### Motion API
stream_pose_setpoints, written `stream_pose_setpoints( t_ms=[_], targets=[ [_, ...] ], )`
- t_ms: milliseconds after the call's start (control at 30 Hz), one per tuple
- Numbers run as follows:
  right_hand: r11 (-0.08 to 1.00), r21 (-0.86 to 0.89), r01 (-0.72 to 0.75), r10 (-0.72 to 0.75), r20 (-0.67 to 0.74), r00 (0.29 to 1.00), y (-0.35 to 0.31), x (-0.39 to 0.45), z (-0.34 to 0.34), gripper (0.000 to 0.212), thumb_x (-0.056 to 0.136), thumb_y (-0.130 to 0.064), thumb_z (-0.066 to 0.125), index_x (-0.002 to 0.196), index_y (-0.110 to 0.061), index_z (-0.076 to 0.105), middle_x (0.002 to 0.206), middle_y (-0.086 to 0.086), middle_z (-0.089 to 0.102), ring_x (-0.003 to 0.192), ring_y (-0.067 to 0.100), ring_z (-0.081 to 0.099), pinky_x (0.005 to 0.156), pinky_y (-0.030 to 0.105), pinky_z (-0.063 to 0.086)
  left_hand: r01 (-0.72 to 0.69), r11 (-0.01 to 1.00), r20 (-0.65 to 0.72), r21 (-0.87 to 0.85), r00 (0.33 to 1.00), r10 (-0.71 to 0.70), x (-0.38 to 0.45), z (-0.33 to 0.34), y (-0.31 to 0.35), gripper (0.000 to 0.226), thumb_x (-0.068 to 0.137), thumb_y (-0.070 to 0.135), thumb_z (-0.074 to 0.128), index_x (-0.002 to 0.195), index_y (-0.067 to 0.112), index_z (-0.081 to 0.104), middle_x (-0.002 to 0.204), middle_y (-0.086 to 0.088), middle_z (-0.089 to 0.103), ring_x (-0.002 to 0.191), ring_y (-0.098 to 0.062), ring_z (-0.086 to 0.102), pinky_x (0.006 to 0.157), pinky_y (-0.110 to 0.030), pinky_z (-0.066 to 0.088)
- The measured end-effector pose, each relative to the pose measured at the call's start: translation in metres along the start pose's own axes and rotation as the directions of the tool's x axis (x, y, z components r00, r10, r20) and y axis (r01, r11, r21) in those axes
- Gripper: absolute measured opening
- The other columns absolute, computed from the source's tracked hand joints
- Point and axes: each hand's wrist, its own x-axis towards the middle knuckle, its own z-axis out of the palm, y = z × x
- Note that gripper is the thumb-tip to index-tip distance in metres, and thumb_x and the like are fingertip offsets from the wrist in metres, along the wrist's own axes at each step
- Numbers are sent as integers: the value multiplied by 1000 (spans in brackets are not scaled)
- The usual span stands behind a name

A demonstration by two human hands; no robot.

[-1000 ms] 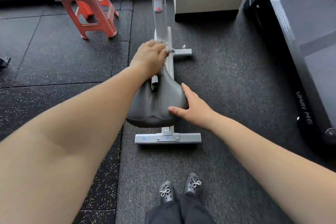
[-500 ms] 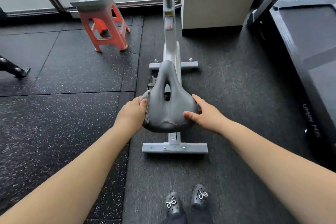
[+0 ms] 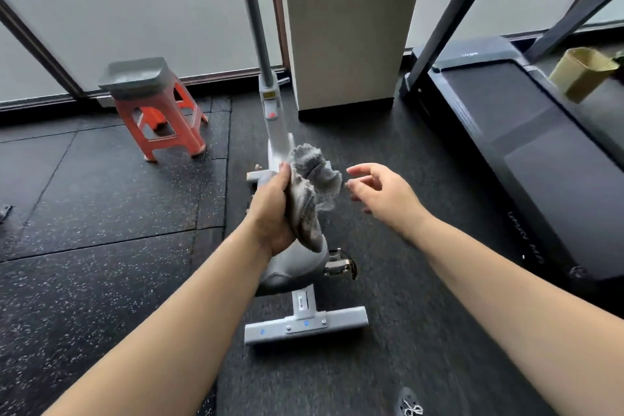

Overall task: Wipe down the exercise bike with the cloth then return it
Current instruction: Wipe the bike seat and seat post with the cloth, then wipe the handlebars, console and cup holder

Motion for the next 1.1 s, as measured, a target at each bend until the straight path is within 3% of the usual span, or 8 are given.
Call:
stream_pose_setpoints(
  t_ms=[167, 300, 433, 500, 667, 833, 1000, 1100],
  targets=[
    [971, 152, -184, 162, 147, 976, 4, 15, -41, 56, 78, -32, 74, 126, -21, 47, 111, 8, 66, 98, 22, 67, 75, 40, 59, 149, 987, 307, -52, 943, -126, 23, 67, -18, 62, 102, 43, 15, 138, -1, 40, 122, -25, 60, 106, -34, 63, 96, -46, 48],
    [990, 1, -144, 141, 189, 972, 16, 33, -98, 28, 75, -27, 78, 94, -10, 66, 75, 3, 64, 57, 6, 58, 48, 18, 46, 174, 984, 376, -40, 915, -147, 51, 116, -32, 53, 101, 35, 23, 138, -1, 34, 134, -24, 42, 117, -33, 49, 111, -48, 30],
    [982, -177, -69, 103, 192, 976, 31, 59, -162, 28, 71, -32, 79, 85, -10, 72, 81, 5, 73, 73, 13, 65, 70, 31, 55, 202, 979, 265, -31, 946, -187, 88, 160, -51, 59, 101, 41, 23, 139, -3, 35, 134, -22, 47, 121, -32, 49, 112, -46, 30],
    [973, -228, -39, 78, 160, 984, 33, 71, -191, 30, 73, -33, 76, 83, -7, 68, 75, 4, 67, 71, 12, 60, 67, 30, 50, 209, 975, 168, -73, 966, -195, 107, 173, -56, 65, 100, 50, 17, 139, 4, 42, 133, -20, 53, 119, -31, 54, 106, -45, 38],
    [983, 136, -125, 97, 197, 976, 34, 103, -241, 9, 84, -18, 67, 91, -17, 61, 91, 5, 68, 77, 17, 67, 63, 35, 58, 116, 993, -15, -1, 993, -116, 132, 192, -53, 59, 92, 61, 29, 123, 17, 53, 101, -5, 64, 78, -20, 65, 75, -39, 53],
    [985, 153, -74, 50, 156, 987, 37, 139, -262, 15, 84, -9, 65, 91, -21, 57, 91, 4, 65, 79, 18, 66, 59, 34, 57, -90, 954, -136, 287, 982, 134, 156, 210, -47, 44, 89, 13, 61, 130, 11, 46, 110, -12, 63, 81, -17, 66, 73, -36, 57],
    [999, -9, 39, -39, 72, 997, 42, 189, -261, 30, 78, -8, 69, 102, -20, 54, 99, 5, 60, 93, 20, 58, 84, 37, 51, -64, 963, -185, 260, 976, 115, 191, 214, -19, 38, 91, 3, 56, 127, 7, 46, 92, -6, 66, 66, -14, 64, 65, -34, 58],
    [988, -156, 4, -13, -56, 998, 39, 220, -255, 54, 74, -15, 71, 122, -19, 45, 113, 5, 51, 101, 19, 53, 86, 30, 45, -160, 878, -163, 451, 953, 257, 212, 220, 4, 36, 89, -1, 57, 124, 8, 53, 87, -8, 65, 60, -12, 64, 60, -33, 58]
  ],
)
